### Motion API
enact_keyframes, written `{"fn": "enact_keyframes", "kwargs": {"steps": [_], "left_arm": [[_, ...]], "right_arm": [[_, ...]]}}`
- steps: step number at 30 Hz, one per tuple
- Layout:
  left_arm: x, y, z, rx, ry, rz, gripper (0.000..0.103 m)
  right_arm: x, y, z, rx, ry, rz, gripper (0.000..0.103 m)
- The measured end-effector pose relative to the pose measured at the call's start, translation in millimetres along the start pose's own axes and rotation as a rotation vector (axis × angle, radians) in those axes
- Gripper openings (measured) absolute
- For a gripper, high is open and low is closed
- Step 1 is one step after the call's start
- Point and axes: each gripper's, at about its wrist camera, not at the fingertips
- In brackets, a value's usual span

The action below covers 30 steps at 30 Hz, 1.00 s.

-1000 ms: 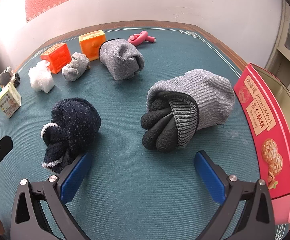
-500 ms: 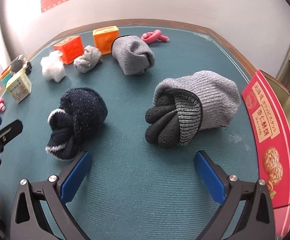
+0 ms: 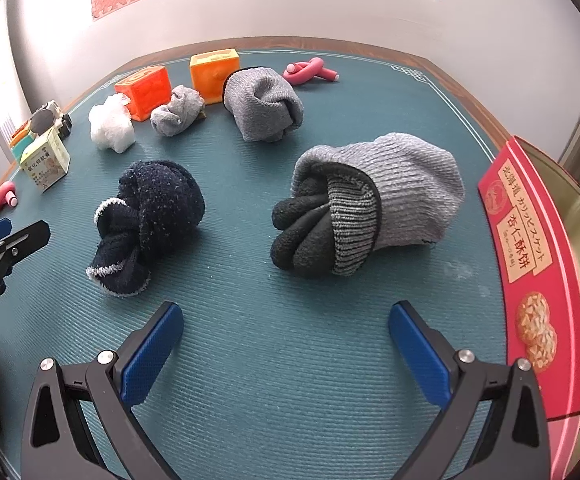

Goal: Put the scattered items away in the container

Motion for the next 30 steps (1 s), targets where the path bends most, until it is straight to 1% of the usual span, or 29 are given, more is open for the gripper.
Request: {"fn": "enact_keyframes", "kwargs": {"steps": [3,6,10,13,15,20,25,30], "left_arm": [[-8.8,-1.0,-6.2,0.018,-0.029,-0.01,0.102],[-26.0,-3.4,-9.8,0.029,-0.076,-0.042,0.102],[-59.0,-9.3,-9.8,0.026,-0.152,-0.116,0.102],[-87.7,-12.5,-12.4,0.022,-0.179,-0.175,0.102],[-105.6,-17.4,-13.2,0.023,-0.214,-0.214,0.102],[-138.7,-32.8,-10.6,0.03,-0.286,-0.291,0.102],[-152.9,-44.6,9.3,-0.005,-0.324,-0.322,0.102],[-154.2,-47.1,29.7,-0.035,-0.35,-0.315,0.102]], "right_arm": [[-0.3,-0.2,0.2,0.001,-0.001,0.001,0.103],[1.5,2.0,-1.5,0.0,-0.002,0.003,0.103],[0.6,1.1,-1.1,0.002,-0.002,0.004,0.103],[-0.2,0.7,-0.9,0.003,-0.002,0.006,0.103],[-0.7,0.0,-0.6,0.003,-0.002,0.007,0.103],[-4.1,-4.4,1.0,0.006,-0.001,0.008,0.103],[-3.3,-1.6,0.0,0.007,-0.003,0.01,0.103],[-1.1,3.6,-3.0,0.007,-0.006,0.011,0.103]]}}
Point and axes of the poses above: each gripper's, at about its wrist camera, not at the fingertips, and z roughly the way its jaws point, x to its right, y to its underside, and after that the axes turned 8 degrees about -x, right-handed
